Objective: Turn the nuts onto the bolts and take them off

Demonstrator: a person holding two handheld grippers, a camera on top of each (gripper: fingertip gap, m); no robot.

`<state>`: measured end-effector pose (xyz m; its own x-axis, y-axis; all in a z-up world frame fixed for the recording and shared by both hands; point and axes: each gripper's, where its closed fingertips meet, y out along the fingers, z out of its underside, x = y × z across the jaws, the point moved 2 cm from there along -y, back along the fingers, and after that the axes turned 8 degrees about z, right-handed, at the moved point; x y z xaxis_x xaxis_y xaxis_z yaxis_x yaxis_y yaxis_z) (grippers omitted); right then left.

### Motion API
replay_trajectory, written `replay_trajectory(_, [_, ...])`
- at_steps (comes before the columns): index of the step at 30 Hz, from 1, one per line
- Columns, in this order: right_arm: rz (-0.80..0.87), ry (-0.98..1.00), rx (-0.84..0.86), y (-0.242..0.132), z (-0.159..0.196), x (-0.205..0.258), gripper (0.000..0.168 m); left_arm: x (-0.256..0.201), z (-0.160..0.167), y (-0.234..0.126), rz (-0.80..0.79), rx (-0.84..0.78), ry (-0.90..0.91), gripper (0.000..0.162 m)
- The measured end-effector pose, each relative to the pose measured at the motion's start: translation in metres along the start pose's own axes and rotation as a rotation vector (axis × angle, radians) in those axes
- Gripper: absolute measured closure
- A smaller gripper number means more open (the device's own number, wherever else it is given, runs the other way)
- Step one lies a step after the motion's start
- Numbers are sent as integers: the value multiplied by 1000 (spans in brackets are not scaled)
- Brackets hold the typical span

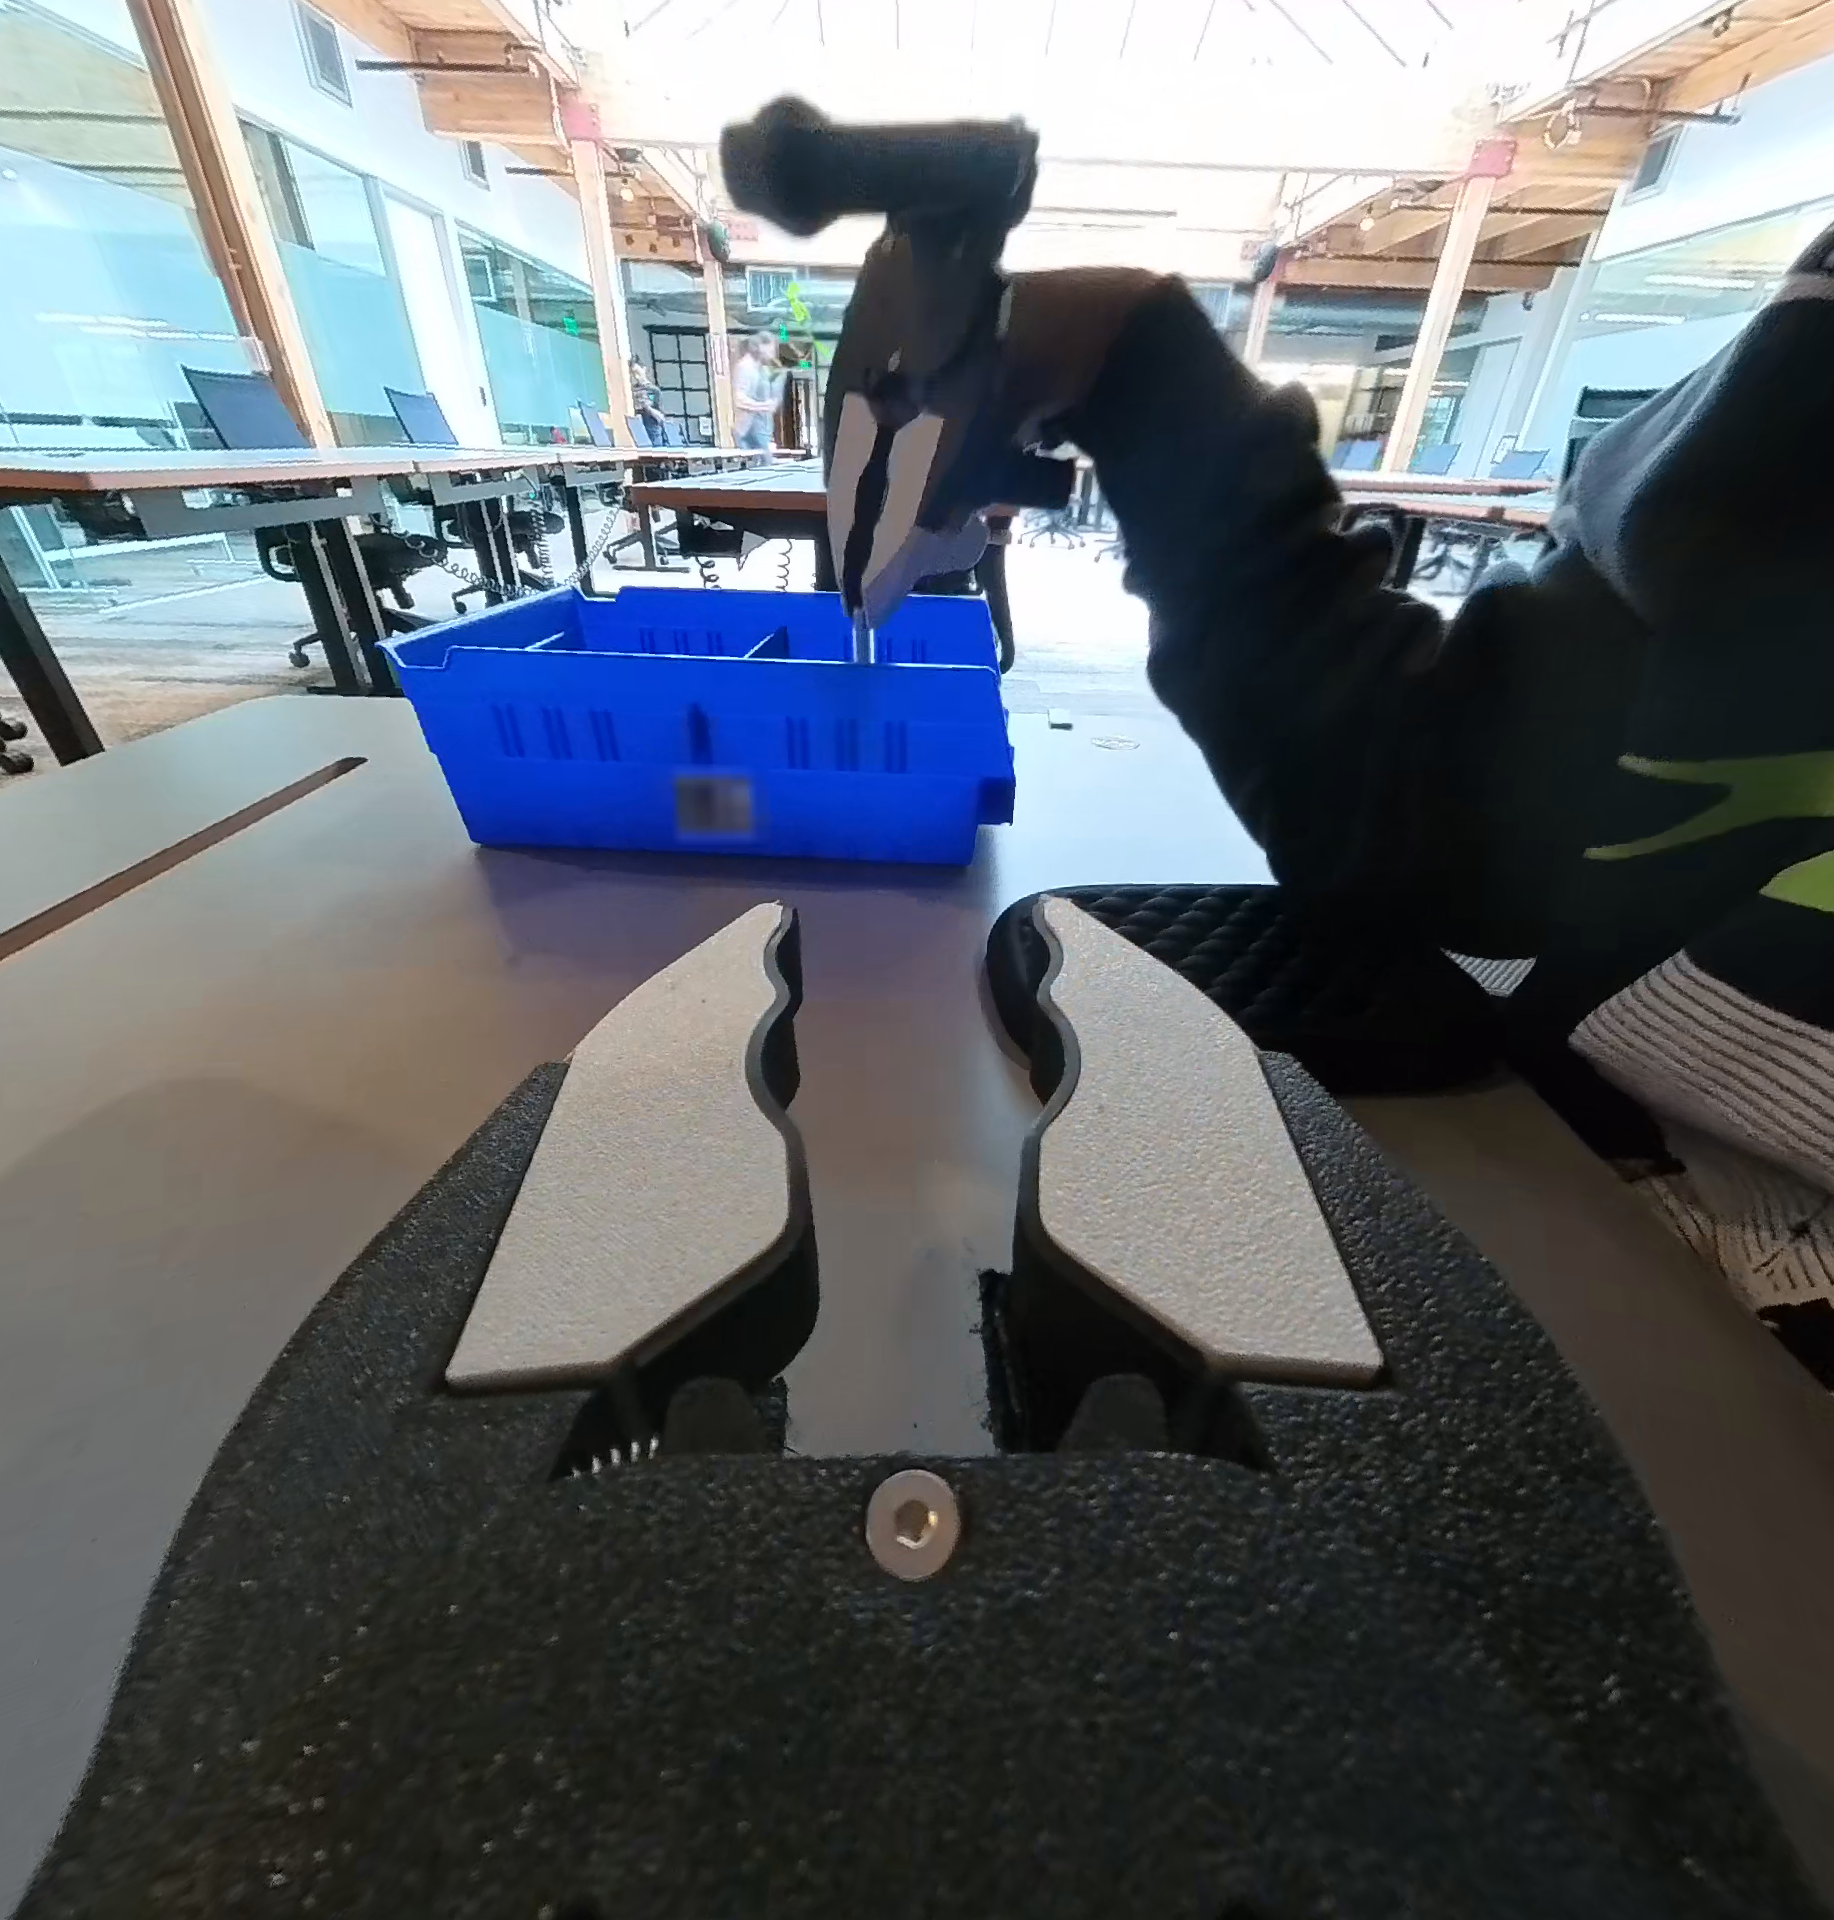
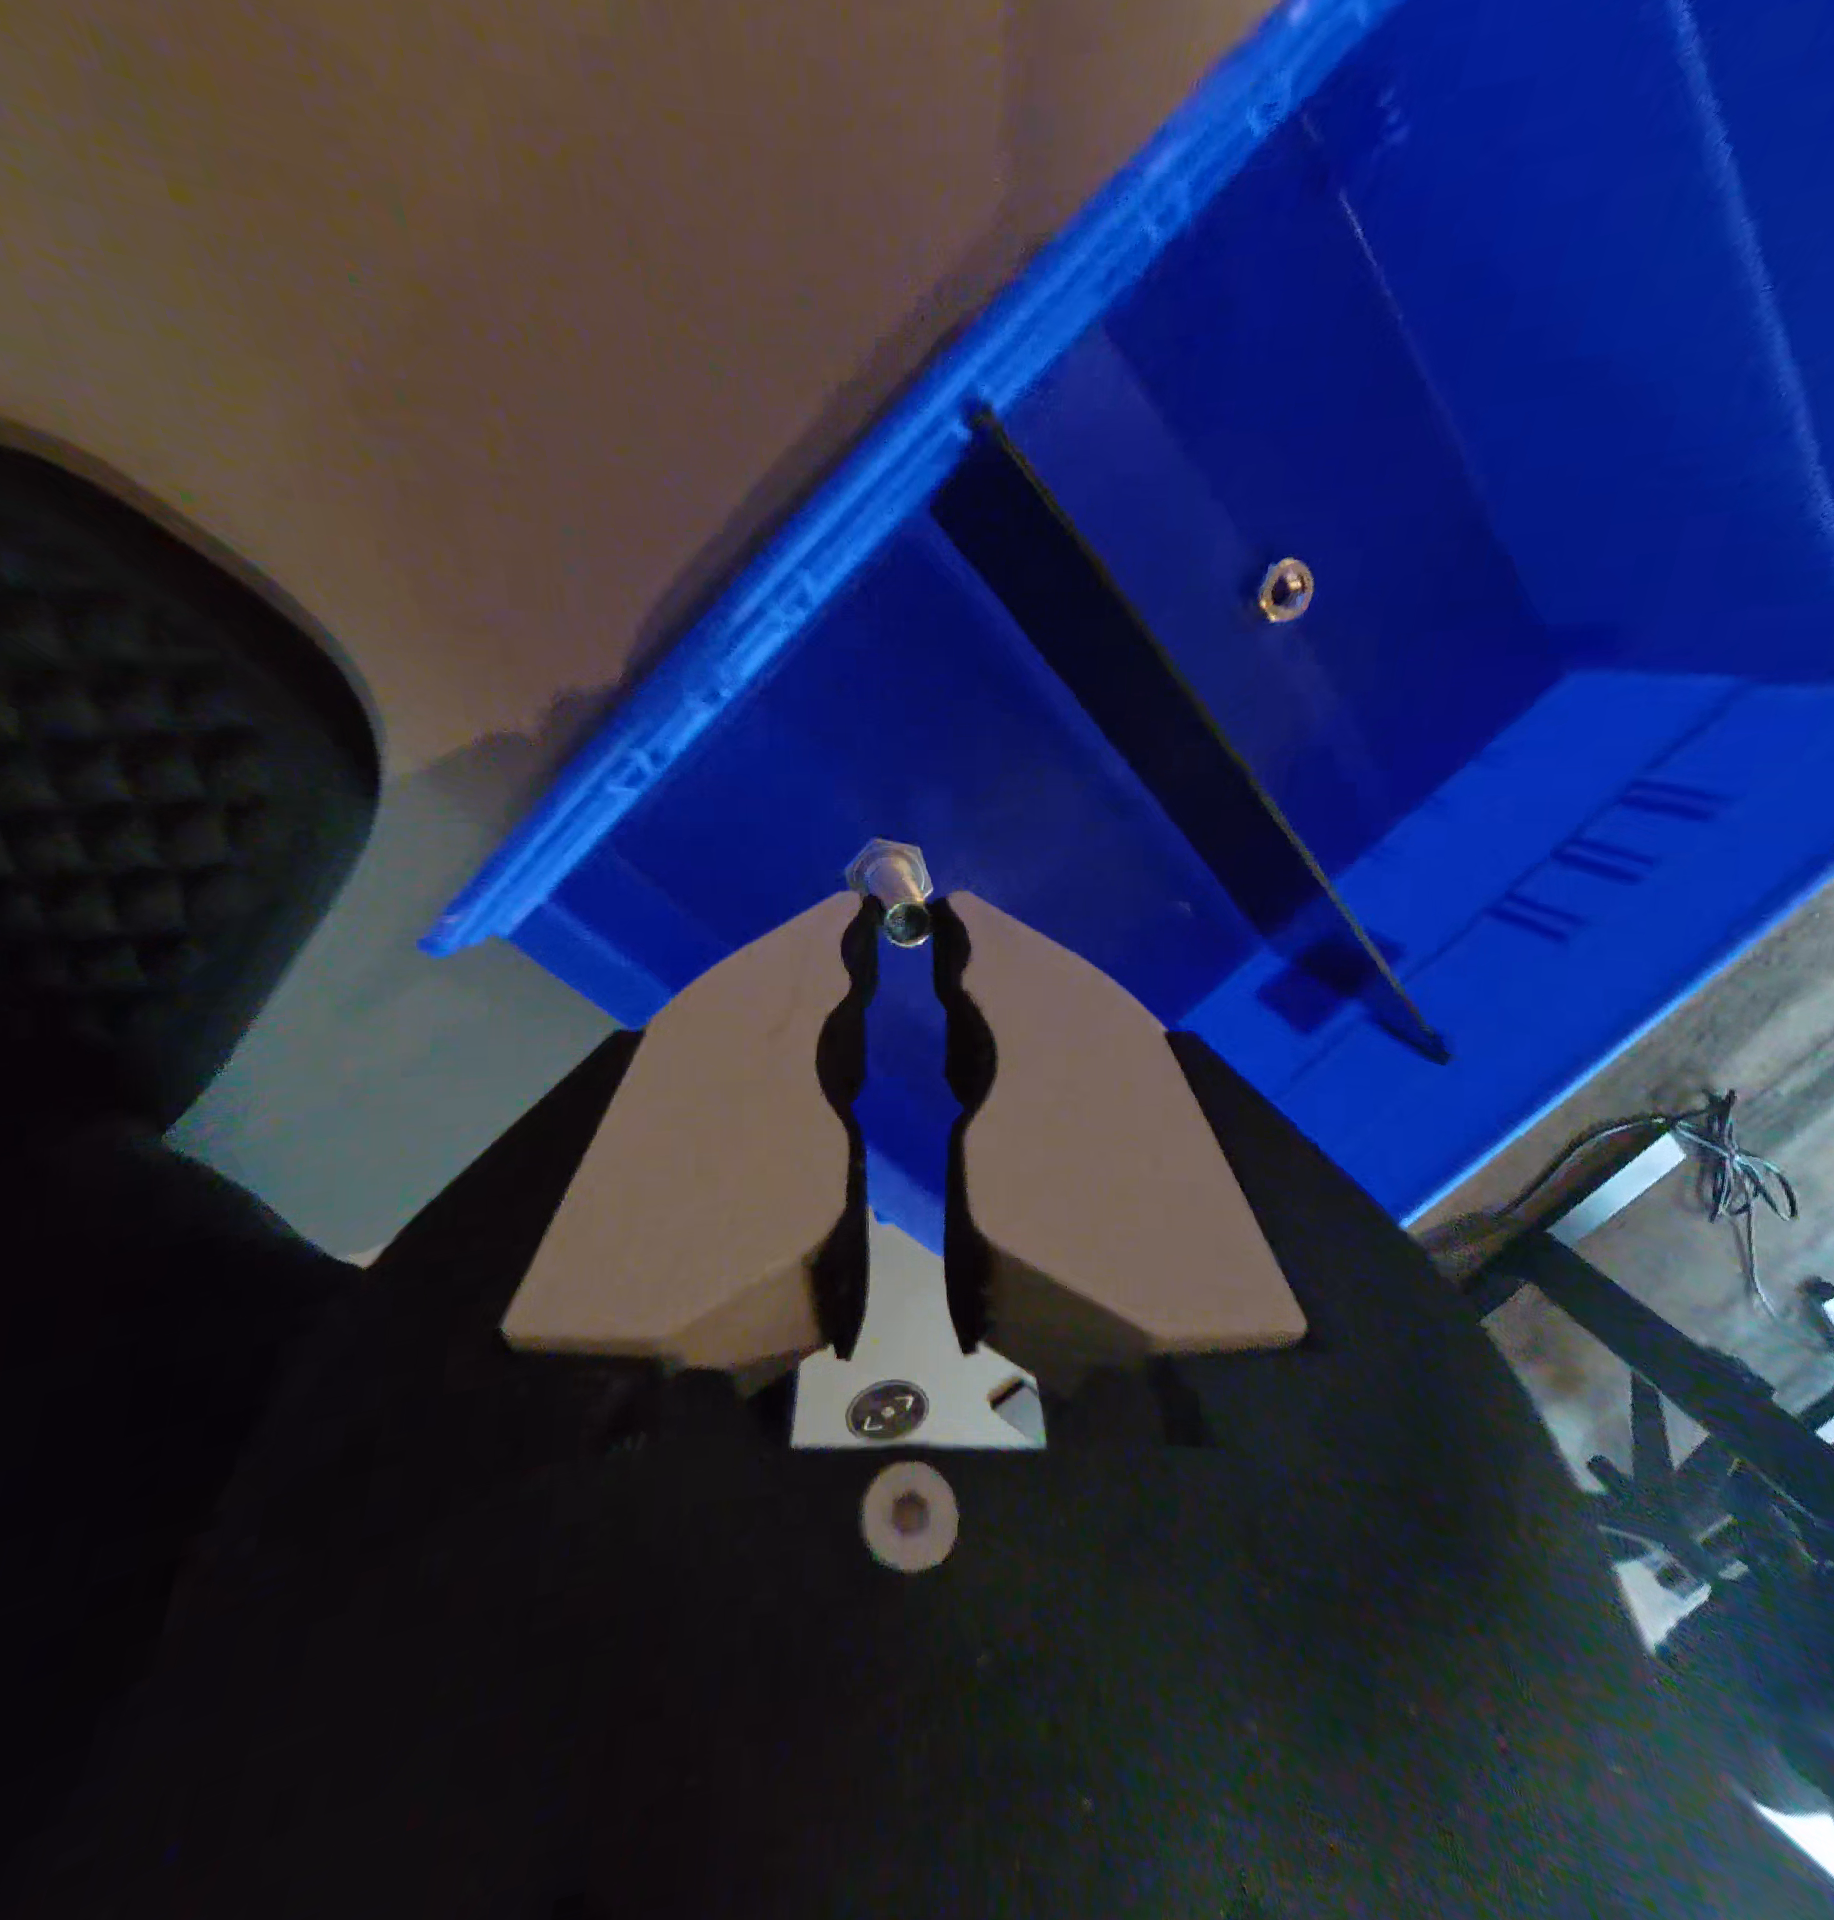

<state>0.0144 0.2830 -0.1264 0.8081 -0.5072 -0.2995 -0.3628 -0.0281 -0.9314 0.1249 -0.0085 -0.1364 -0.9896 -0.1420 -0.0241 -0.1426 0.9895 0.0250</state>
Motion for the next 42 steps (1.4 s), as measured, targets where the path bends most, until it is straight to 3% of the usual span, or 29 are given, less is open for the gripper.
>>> replay_trajectory(28, [-167,82,31,75,32,-23,159,1,1,-1,-2,2,-7,121])
replay_trajectory(37, [-170,103,11,72,30,-24,154,1,1,-1,-3,0,-7,121])
replay_trajectory(42, [-71,128,-107,44,13,-33,142,1,1,-2,-5,3,-13,120])
